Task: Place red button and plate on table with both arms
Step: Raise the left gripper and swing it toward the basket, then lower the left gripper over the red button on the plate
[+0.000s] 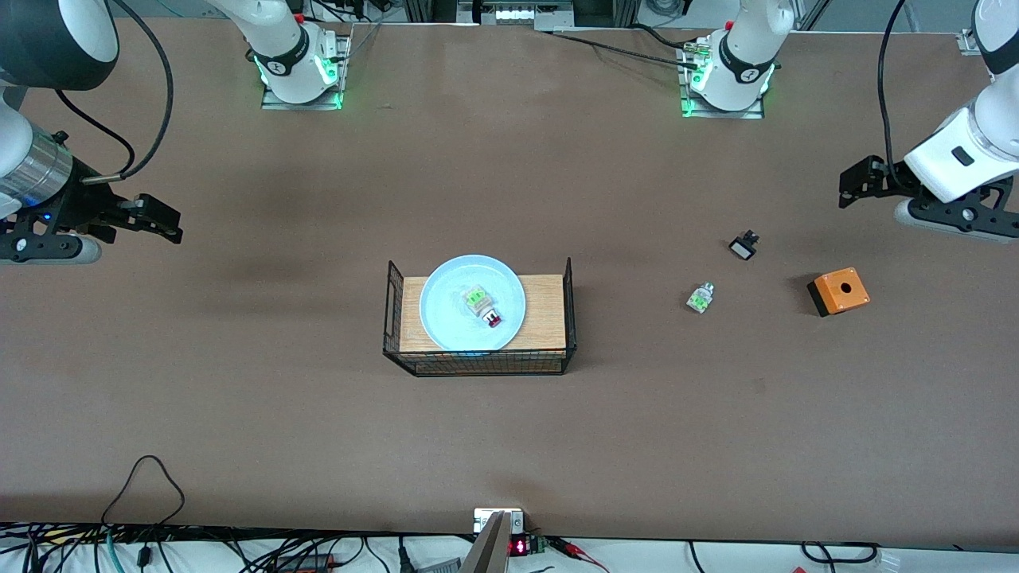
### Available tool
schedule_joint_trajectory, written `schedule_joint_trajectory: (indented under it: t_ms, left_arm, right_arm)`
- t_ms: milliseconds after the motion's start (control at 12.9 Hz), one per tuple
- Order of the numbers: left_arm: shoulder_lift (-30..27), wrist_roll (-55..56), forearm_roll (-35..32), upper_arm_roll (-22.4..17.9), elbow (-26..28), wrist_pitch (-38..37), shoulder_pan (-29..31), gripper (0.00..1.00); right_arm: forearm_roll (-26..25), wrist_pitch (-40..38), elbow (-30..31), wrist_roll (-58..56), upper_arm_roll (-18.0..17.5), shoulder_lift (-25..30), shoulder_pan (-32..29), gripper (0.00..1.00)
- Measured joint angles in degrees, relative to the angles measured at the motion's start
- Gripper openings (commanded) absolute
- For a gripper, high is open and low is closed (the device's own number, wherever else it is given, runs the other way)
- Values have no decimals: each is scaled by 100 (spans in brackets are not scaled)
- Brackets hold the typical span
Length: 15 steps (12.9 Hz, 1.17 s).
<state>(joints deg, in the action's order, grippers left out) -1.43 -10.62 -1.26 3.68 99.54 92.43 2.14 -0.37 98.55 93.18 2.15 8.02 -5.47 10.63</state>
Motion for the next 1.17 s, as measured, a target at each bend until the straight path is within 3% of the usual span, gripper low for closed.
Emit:
schedule_joint_trajectory:
  t_ms: [311, 544, 854, 1165]
  left_arm:
    - [100, 304, 709, 340, -269, -252, -155, 100]
    - [407, 1879, 1007, 954, -591, -252, -184, 100]
    - [1363, 4498, 1074, 1821, -1426, -188, -397, 100]
    - [2502, 6413, 1079, 1892, -2356, 387, -1115, 100]
  right_arm:
    - [0, -6, 2, 0, -1, 0, 1, 100]
    - [0, -6, 2, 0, -1, 0, 1, 100]
    - [1, -6, 3, 0, -1, 0, 0, 100]
    - [2, -4, 3, 1, 1, -1, -4, 100]
